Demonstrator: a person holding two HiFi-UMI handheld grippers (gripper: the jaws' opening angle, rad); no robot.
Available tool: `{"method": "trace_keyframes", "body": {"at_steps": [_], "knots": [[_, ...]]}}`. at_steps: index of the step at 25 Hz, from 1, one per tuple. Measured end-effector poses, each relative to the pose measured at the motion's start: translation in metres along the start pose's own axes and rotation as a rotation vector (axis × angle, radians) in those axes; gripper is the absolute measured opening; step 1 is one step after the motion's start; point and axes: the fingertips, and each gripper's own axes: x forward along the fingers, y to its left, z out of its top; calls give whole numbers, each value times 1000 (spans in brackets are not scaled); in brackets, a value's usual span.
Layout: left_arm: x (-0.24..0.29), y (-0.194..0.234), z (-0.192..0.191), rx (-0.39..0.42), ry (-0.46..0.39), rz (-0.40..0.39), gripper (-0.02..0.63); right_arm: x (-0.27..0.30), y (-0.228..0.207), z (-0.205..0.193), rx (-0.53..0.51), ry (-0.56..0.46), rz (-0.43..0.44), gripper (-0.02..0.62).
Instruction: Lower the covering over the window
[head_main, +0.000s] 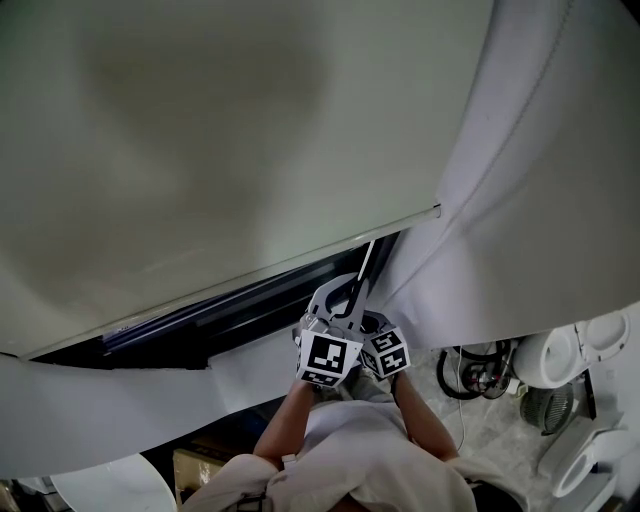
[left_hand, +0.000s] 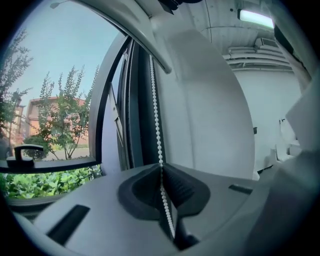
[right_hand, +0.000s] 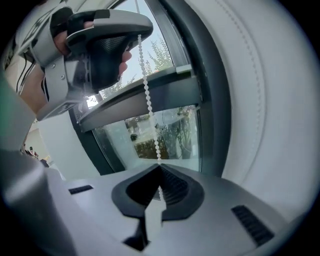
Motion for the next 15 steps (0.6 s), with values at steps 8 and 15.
{"method": "trace_keyframes", "body": {"at_steps": [8, 15], "knots": [[6, -4, -47, -31, 87, -6, 21, 14, -5, -41, 32, 86, 5, -3], [11, -2, -71, -37, 137, -7, 21, 19, -1, -59, 44, 158, 18, -3]]}}
